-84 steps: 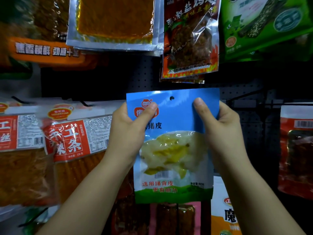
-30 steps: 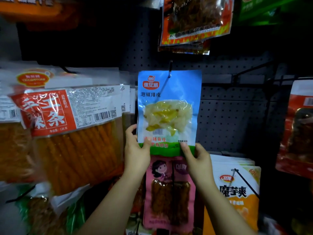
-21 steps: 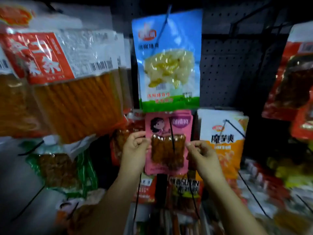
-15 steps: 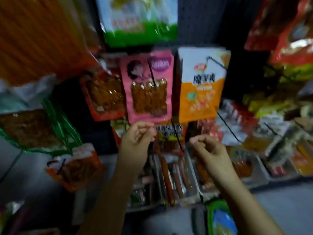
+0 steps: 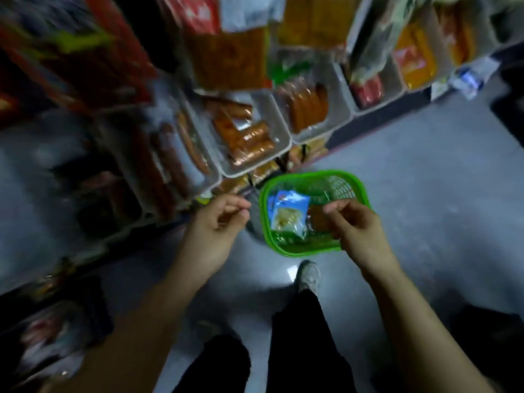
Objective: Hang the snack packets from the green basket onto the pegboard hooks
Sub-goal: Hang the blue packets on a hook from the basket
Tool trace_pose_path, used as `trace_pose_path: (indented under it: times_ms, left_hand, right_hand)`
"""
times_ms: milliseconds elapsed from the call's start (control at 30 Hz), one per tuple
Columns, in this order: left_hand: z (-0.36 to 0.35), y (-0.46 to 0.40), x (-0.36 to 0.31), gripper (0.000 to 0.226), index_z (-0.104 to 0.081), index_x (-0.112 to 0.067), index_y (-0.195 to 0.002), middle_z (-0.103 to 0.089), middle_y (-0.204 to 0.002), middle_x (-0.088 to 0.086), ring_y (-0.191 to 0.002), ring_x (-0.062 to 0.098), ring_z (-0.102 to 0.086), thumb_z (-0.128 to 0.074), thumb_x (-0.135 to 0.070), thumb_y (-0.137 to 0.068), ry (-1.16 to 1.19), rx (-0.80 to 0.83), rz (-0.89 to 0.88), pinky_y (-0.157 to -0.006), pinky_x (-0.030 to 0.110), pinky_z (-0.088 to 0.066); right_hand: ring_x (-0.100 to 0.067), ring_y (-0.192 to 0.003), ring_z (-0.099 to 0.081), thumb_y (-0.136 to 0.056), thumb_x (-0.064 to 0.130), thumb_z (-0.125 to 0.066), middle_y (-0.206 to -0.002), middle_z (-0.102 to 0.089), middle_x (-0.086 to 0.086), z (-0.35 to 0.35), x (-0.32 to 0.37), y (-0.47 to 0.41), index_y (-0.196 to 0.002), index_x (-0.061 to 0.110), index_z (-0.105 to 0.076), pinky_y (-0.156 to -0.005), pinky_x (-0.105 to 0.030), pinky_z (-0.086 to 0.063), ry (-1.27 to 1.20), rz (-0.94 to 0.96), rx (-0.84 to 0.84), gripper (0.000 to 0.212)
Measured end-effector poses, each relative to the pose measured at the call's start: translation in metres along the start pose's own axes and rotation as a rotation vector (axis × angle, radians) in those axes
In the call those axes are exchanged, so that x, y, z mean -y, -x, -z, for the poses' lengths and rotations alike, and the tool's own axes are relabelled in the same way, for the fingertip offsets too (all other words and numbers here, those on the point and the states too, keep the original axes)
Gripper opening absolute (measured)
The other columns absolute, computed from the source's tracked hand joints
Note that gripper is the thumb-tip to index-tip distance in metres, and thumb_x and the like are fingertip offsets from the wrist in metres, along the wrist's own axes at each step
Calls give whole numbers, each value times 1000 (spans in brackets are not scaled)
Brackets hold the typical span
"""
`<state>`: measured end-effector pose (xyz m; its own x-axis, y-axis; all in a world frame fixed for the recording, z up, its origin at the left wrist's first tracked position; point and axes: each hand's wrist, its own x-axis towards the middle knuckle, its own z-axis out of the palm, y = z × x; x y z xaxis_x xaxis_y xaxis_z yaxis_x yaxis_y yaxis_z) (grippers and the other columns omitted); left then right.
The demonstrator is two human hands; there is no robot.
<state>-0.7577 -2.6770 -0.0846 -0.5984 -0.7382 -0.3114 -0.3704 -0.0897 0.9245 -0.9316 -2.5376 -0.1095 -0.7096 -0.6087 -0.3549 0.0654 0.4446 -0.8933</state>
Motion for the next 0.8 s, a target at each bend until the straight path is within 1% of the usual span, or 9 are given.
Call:
trace_pose_path:
  times_ms: [67,133,267,400,500,567,633,733,800]
  left_hand:
    - [-49,-39,40,27,-59,-23,-82,-60,-74,-4,-70,7,-55,-57,4,-87,-1,9,55,-75,22,-43]
    - [-99,-78,86,17,-62,-13,-88,-60,-75,-2,-67,3,-55,-56,3,-88,-17,21,110,-73,22,-44]
    - [-190,-154,192,17,-58,-10,-95,-58,-75,-3,-56,-9,-55,-54,4,-89,-1,21,196,-57,8,-44]
    - [-255,-214,304,15,-60,-5,-102,-58,-83,-6,-71,-2,-55,-57,1,-89,-75,57,274,-66,9,-45]
    - [-278,-253,380,25,-53,-3,-116,-56,-101,7,-94,19,-59,-55,-3,-91,-143,119,466,-68,18,-49]
    - [-284,-274,420,35,-50,-8,-125,-57,-119,13,-113,28,-56,-55,-5,-91,-205,114,596,-89,33,-48]
    - [-290,-292,446,43,-44,-6,-133,-54,-131,19,-119,32,-53,-54,-8,-92,-242,102,668,-101,42,-44]
    - [-303,-303,461,44,-42,0,-135,-51,-134,19,-122,32,-51,-50,-13,-94,-325,113,758,-89,27,-43]
    - [-311,-306,466,41,-46,2,-132,-52,-135,19,-122,32,-52,-50,-14,-94,-274,71,784,-81,29,-44]
  right_hand:
    - [6,-42,-51,-90,4,-58,-47,-59,13,20,-51,-37,-75,17,-59,-41,-6,-36,28,-67,-6,20]
    - [8,-42,-51,-90,3,-57,-48,-59,14,37,-107,-76,-75,17,-59,-42,-4,-35,66,-141,1,20]
    - [-8,-62,-55,-90,15,-60,-74,-63,-1,59,-227,-160,-72,25,-57,-58,-20,-41,227,-228,42,20]
    - [-24,-77,-57,-90,23,-59,-86,-66,-15,50,-352,-228,-79,22,-64,-66,-33,-43,465,-279,182,12]
    - [-28,-83,-61,-90,21,-60,-102,-69,-22,22,-429,-266,-100,5,-69,-76,-38,-49,613,-349,359,21]
    - [-26,-82,-63,-90,17,-60,-99,-69,-20,4,-464,-291,-101,2,-69,-78,-37,-51,595,-401,417,21]
    - [-26,-82,-66,-91,19,-60,-95,-68,-14,-10,-484,-319,-106,4,-68,-73,-34,-54,535,-412,390,23]
    - [-27,-90,-64,-89,21,-65,-102,-67,-14,-32,-494,-349,-109,3,-67,-78,-35,-54,271,-434,238,28]
    - [-29,-99,-64,-85,13,-69,-113,-66,-18,-48,-495,-355,-116,-1,-63,-88,-39,-53,29,-477,214,34]
